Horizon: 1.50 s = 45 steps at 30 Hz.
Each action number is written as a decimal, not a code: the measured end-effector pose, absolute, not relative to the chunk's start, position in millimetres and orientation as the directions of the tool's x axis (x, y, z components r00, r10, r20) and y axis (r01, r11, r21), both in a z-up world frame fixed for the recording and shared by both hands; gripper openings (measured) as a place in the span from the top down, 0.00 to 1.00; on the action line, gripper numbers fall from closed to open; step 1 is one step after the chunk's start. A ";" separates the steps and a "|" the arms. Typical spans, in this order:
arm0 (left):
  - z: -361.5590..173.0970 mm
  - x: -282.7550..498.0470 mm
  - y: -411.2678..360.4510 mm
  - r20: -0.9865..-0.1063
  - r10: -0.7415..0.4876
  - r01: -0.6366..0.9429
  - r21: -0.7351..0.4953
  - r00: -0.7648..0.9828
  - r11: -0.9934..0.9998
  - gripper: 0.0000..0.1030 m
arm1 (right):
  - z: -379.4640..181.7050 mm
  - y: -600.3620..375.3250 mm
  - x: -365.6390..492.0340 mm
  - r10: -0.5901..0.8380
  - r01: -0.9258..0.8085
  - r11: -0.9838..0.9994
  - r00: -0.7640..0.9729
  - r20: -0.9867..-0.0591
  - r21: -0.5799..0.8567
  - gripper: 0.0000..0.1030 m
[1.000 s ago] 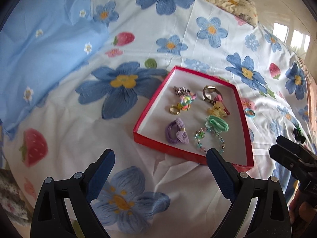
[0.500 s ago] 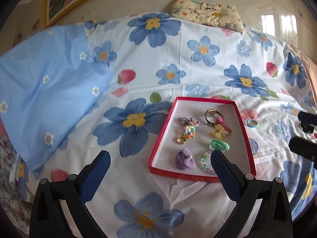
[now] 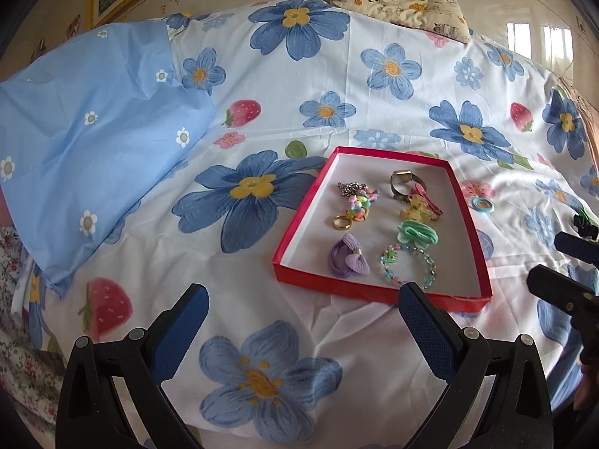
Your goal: Organize jewelry
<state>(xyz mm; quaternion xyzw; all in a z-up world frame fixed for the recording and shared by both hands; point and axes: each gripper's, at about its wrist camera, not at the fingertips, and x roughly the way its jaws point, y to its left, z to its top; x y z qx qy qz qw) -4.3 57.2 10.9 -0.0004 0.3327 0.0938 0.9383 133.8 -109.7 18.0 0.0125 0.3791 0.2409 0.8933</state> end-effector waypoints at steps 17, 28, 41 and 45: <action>9.1 -9.9 51.0 -0.640 0.184 -0.172 0.081 0.746 0.982 0.01 | 6.0 -110.7 132.6 0.424 -0.383 0.896 0.584 -0.692 0.226 0.00; 9.8 -11.2 51.5 -0.637 0.182 -0.175 0.074 0.749 0.982 0.01 | 8.6 -103.1 131.3 0.435 -0.397 0.889 0.579 -0.690 0.228 0.00; 11.4 -11.9 53.0 -0.639 0.164 -0.168 0.055 0.751 0.984 0.01 | 13.6 -103.3 130.3 0.439 -0.392 0.889 0.589 -0.678 0.236 0.00; 12.7 -11.5 53.7 -0.640 0.160 -0.169 0.048 0.751 0.984 0.01 | 13.1 -103.8 130.4 0.439 -0.393 0.889 0.589 -0.678 0.234 0.00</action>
